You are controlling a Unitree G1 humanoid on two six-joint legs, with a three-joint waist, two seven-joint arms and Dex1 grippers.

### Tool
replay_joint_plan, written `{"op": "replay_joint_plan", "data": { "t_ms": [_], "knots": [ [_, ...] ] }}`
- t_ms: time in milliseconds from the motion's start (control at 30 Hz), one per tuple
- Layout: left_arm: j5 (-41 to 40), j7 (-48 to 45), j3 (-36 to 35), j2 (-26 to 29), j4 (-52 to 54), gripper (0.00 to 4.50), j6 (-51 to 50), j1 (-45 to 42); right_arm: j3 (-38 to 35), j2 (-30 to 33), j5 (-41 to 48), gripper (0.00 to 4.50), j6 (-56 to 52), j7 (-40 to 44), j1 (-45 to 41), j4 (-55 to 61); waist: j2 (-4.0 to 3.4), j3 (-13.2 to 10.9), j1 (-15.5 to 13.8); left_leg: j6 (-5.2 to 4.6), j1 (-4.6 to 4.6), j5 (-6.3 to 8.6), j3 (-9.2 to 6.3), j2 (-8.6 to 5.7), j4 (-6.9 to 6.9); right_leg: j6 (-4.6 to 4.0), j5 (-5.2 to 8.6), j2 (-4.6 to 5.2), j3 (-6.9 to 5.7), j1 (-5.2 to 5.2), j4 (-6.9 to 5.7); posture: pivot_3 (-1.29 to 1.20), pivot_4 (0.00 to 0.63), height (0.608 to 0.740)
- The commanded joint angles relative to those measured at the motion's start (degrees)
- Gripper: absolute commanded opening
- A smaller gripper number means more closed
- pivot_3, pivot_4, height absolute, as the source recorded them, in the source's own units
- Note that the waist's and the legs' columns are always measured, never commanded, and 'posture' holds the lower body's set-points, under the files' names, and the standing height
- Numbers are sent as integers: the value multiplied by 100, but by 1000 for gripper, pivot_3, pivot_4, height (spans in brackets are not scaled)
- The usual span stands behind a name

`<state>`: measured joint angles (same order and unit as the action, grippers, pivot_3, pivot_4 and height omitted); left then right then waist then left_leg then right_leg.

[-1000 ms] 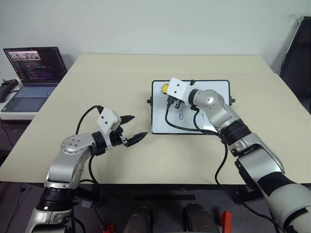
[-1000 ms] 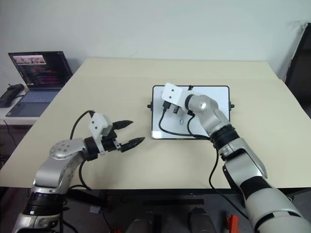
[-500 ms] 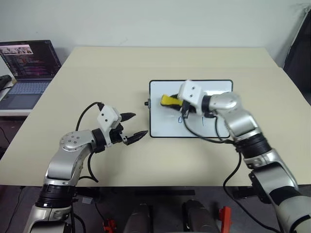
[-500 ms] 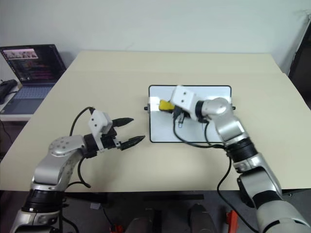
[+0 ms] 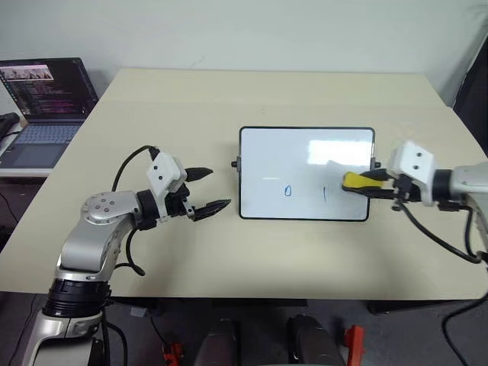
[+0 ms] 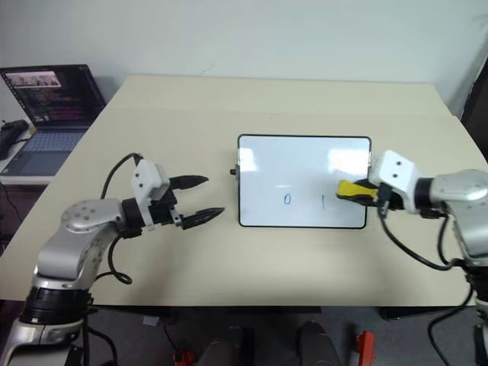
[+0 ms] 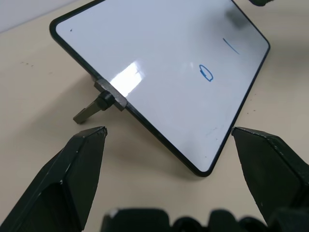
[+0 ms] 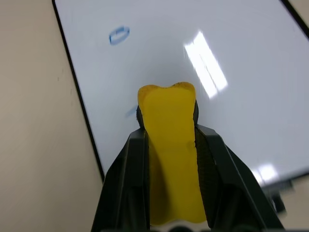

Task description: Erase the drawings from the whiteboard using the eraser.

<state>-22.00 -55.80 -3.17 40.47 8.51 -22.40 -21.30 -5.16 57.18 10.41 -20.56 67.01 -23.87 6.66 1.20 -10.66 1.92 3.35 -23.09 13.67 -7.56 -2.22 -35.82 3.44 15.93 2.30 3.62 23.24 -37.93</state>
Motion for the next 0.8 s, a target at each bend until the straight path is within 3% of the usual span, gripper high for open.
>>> {"op": "replay_joint_plan", "data": {
  "t_ms": [33, 800],
  "knots": [
    [-136, -130, -85, 153, 231, 4500, -45, -137, -471, 314, 240, 955, 276, 227, 125, 34, 0, 0, 1, 0, 2, 0, -1, 0, -3, 0, 0, 0, -1, -3, -2, 0, 150, 740],
    [-109, -165, 128, 58, 332, 4500, -201, -263, -587, 409, 390, 955, 173, -13, 295, 209, 0, 0, -7, 0, 8, -1, 4, 1, -16, 0, -1, -1, 5, -10, -12, 0, 150, 740]
  ]
}}
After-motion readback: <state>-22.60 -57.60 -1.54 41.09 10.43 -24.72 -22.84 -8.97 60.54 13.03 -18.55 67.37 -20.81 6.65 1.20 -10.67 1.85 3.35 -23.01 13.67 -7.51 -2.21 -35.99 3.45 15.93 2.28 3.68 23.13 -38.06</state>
